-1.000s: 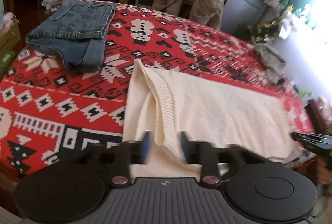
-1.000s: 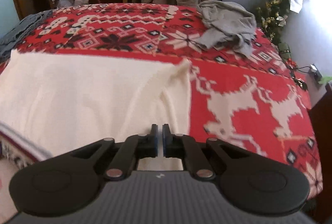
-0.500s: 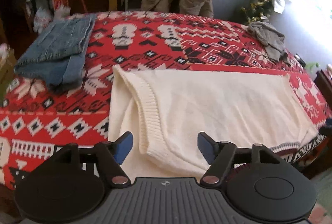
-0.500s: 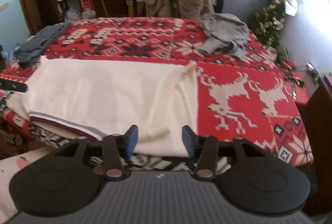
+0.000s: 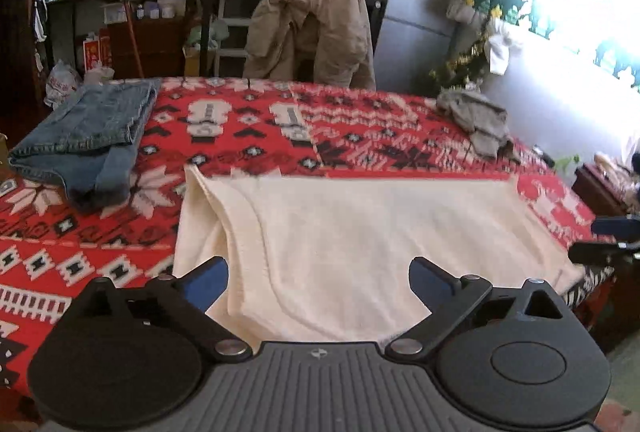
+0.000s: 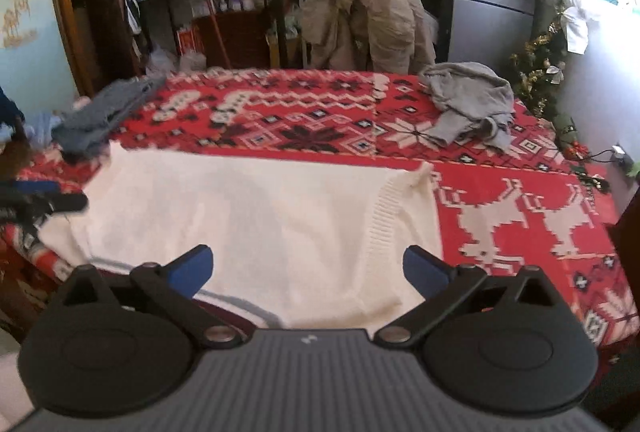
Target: Fold clothes
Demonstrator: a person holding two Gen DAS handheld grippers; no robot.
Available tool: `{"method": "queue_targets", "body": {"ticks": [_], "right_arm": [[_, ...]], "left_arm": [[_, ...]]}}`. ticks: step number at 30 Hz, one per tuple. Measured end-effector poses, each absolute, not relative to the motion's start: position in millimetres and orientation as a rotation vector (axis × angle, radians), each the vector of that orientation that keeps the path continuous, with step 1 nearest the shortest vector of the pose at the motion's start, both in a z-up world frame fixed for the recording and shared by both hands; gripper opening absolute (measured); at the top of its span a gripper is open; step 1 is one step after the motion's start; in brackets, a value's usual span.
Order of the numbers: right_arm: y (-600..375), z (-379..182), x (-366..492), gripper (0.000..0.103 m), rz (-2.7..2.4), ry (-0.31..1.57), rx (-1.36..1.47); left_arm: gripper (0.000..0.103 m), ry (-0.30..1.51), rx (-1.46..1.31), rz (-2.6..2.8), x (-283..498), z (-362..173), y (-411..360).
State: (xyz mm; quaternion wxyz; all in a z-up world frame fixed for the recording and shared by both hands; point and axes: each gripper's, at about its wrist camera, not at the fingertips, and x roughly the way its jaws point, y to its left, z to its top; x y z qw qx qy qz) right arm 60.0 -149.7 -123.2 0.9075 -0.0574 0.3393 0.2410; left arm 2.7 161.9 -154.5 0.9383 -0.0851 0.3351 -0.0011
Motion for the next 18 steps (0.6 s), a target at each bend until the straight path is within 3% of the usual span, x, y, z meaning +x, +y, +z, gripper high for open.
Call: {"method": "queue_targets", "body": {"ticks": [18], "right_arm": [[-97.8, -136.8, 52.5, 0.102, 0.623, 0.635, -0.293]], "left_arm": [[0.095, 0.768, -0.244, 0.145, -14.4, -165.0, 185.1]]}}
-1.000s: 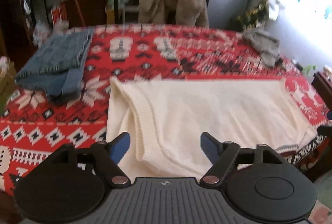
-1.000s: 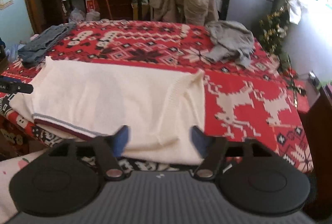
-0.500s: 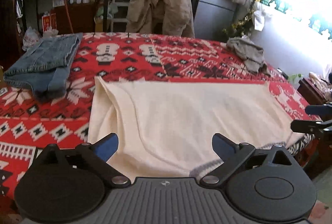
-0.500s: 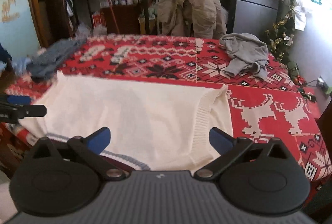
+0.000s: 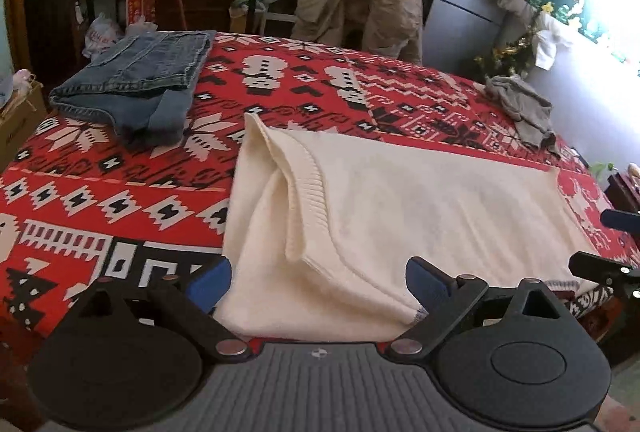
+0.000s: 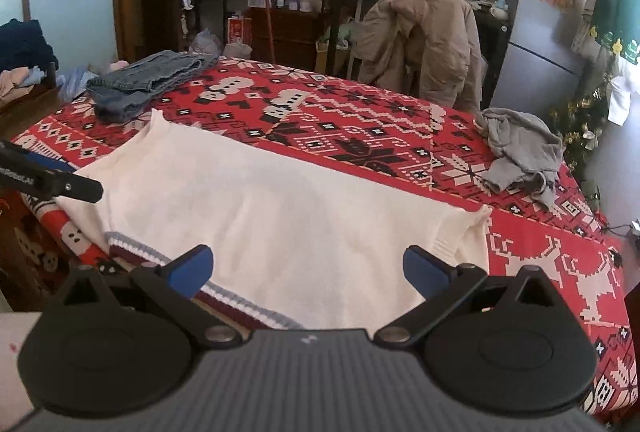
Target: Fold clothes
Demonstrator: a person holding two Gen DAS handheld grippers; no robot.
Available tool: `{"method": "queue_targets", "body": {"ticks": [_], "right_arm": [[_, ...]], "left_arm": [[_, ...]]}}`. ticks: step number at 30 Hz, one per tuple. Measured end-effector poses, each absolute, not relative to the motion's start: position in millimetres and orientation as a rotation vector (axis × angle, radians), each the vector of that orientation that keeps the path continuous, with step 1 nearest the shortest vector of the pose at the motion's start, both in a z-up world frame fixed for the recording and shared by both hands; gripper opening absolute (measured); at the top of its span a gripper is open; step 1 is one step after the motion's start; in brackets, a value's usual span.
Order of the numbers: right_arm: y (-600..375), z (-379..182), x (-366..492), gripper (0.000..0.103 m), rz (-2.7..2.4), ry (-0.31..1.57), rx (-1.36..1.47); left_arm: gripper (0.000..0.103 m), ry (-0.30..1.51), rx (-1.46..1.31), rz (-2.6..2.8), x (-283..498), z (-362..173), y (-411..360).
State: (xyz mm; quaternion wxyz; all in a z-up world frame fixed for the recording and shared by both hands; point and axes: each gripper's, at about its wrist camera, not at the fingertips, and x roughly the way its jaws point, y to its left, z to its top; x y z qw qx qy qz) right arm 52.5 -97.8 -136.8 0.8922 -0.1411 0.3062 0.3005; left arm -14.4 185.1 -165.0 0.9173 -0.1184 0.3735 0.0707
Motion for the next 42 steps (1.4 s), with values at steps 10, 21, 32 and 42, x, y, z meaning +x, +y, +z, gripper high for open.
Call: {"method": "queue_targets", "body": {"ticks": [10, 21, 32, 42], "right_arm": [[-109.6, -131.3, 71.2, 0.102, 0.583, 0.722, -0.094], [-127.1, -139.5, 75.5, 0.1, 0.61, 0.812, 0.03], [-125.7, -139.0, 73.8, 0.1, 0.611, 0.826, 0.067], [-121.8, -136.4, 71.0, 0.101, 0.613, 0.825, 0.078]], "left_arm": [[0.093, 0.795, -0.346, 0.163, -21.0, -168.3, 202.6], [0.065, 0.77, -0.579, 0.213, -56.0, -179.2, 247.4], [0.036, 0.717, -1.024, 0.146, -62.6, -200.2, 269.9], [0.019, 0.666, -1.09, 0.158, -51.1, -202.3, 264.5]]}}
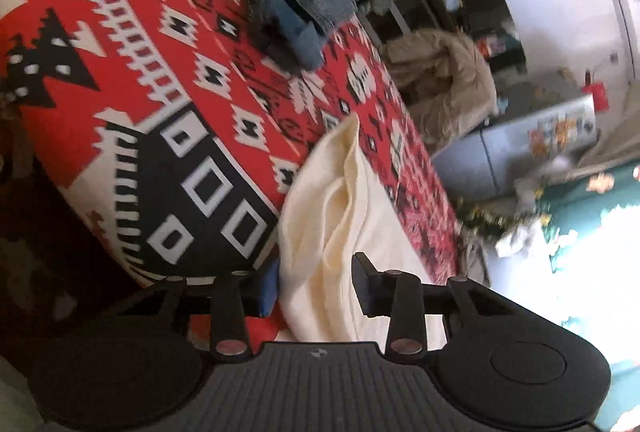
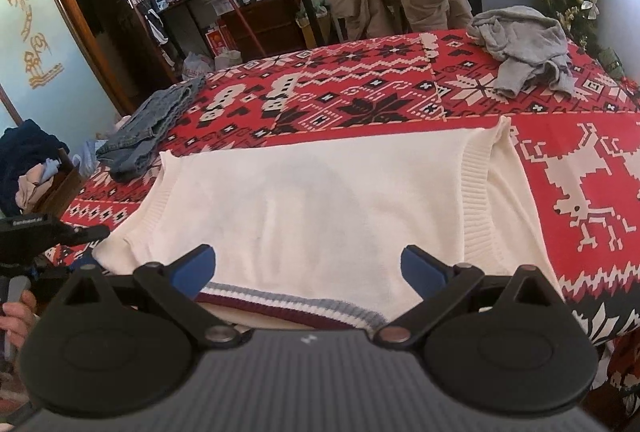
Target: Fold clothes
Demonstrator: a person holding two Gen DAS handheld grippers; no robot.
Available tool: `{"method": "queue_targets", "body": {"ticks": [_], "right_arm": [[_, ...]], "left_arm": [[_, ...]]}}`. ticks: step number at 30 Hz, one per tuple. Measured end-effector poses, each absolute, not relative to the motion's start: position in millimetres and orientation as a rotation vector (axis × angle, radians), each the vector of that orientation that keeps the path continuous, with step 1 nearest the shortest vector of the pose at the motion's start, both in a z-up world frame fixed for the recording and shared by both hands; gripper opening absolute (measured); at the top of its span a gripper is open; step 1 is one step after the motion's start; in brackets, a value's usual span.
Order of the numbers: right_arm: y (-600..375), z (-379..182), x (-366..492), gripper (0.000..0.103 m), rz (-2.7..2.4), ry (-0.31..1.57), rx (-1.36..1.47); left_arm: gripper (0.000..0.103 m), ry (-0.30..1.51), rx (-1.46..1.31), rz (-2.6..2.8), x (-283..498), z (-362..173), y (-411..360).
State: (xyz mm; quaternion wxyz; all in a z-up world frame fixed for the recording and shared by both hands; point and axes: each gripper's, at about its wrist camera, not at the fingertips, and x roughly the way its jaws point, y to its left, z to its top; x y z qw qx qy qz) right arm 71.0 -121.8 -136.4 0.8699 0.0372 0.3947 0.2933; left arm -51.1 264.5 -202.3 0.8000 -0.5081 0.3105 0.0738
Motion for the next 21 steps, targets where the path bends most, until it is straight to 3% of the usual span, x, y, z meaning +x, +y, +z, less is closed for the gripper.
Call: {"method": "queue_targets", "body": {"ticks": [2, 7, 21], "right_arm": [[-122.4, -135.1, 70.7, 0.101, 0.612, 0.824, 0.077], [-124.3, -133.9, 71.7, 0.101, 0.609, 0.826, 0.089], [-140.1, -125.5, 76.9, 0.101, 0.595, 0.812, 0.141]], "left_arm": [[0.008, 0.696, -1.026, 0.161, -47.5, -199.6, 260.2], [0.008, 0.656, -0.993, 0.221, -53.8, -197.8, 259.8], [0.006, 0.525, -0.184, -0.015, -26.8, -111.7, 138.8]]}}
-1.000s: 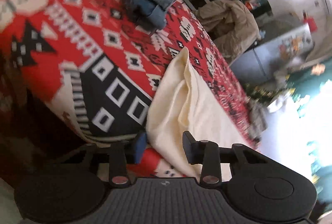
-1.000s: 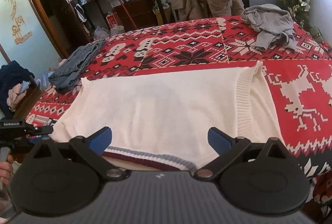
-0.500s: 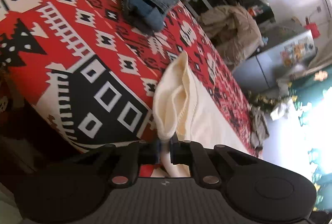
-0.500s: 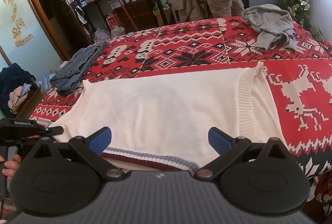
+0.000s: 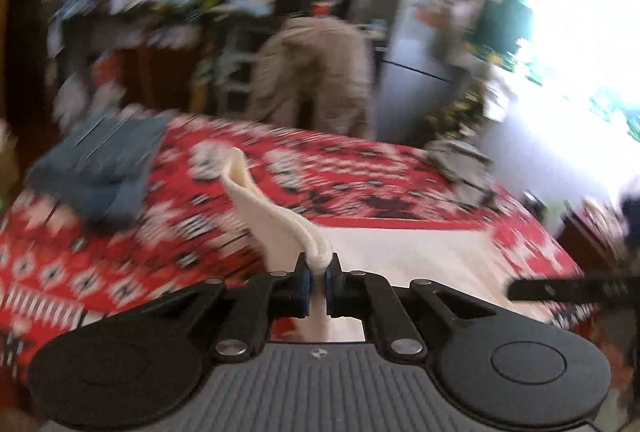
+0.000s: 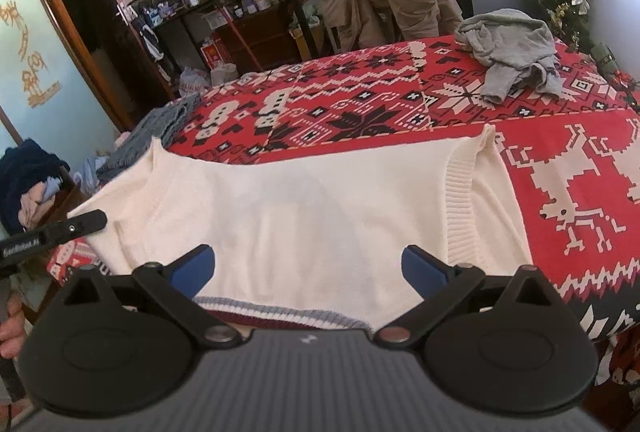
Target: Fold clothes
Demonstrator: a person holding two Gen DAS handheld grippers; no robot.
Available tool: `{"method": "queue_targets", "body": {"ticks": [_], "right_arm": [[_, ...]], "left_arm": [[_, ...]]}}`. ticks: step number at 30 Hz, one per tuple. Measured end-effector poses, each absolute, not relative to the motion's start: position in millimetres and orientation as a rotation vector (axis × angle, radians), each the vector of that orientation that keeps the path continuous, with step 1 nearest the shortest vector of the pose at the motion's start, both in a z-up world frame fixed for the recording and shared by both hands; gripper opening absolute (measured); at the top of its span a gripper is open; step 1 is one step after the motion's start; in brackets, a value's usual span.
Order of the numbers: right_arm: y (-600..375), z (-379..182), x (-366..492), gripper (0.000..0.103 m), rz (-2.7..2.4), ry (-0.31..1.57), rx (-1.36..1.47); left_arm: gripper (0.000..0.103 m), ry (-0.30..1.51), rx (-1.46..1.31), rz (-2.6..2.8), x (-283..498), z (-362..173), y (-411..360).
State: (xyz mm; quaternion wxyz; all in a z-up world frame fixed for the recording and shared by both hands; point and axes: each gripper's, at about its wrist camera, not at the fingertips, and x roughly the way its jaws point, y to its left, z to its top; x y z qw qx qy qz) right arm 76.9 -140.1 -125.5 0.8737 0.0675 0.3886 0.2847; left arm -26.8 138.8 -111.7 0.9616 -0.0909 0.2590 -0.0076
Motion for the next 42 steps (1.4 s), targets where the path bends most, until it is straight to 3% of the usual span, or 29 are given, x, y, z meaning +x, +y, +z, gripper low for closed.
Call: {"method": "queue_targets", "body": {"ticks": [8, 17, 19, 20, 21, 22, 23, 30, 32, 36, 38, 39, 42], "right_arm": [[-165.1, -118.9, 80.9, 0.101, 0.543, 0.803, 0.2], [-179.1, -125.5, 80.9, 0.101, 0.514, 0.833, 0.231], [-176.6, -128.6, 82.1, 0.1, 0.529, 0.847, 0.241], [-174.1, -130.1, 83.3, 0.1, 0.545, 0.857, 0.251], [-171.2, -131.5, 84.7, 0.097, 0.562, 0.867, 0.261], [-167.9, -133.1, 86.5, 0.09, 0.579, 0.877, 0.272], [-164.1, -135.0, 88.9, 0.087, 0.593, 0.888, 0.287], [-140.5, -160.7, 108.3, 0.046, 0.647, 1.039, 0.435], [-134.8, -169.7, 113.1, 0.045, 0.645, 1.076, 0.462], [-122.3, -183.3, 118.3, 0.045, 0.654, 1.147, 0.483], [-116.0, -183.6, 116.0, 0.031, 0.643, 1.143, 0.45], [-112.8, -182.6, 114.1, 0.008, 0.633, 1.135, 0.425], [-107.3, -174.7, 106.1, 0.008, 0.621, 1.094, 0.362]], "left_arm": [[0.007, 0.614, -0.037, -0.261, 8.0, -133.8, 68.3], [0.009, 0.743, -0.056, -0.307, 33.0, -177.7, 49.7], [0.017, 0.744, -0.09, -0.335, 31.1, -175.8, 53.1], [0.027, 0.738, -0.103, -0.355, 28.4, -172.6, 55.4], [0.035, 0.732, -0.116, -0.375, 25.6, -169.5, 57.7], [0.036, 0.721, -0.127, -0.394, 21.6, -165.9, 60.3], [0.036, 0.709, -0.134, -0.402, 16.3, -161.9, 63.7], [0.037, 0.657, -0.263, -0.304, -10.3, -143.5, 113.7], [0.036, 0.66, -0.308, -0.254, -12.0, -145.6, 132.1], [0.027, 0.679, -0.391, -0.202, -8.4, -149.3, 157.0], [0.019, 0.671, -0.404, -0.21, -6.3, -147.6, 159.6], [0.015, 0.664, -0.407, -0.224, -4.4, -146.7, 159.1], [0.01, 0.636, -0.41, -0.291, 3.4, -143.6, 152.5]]}}
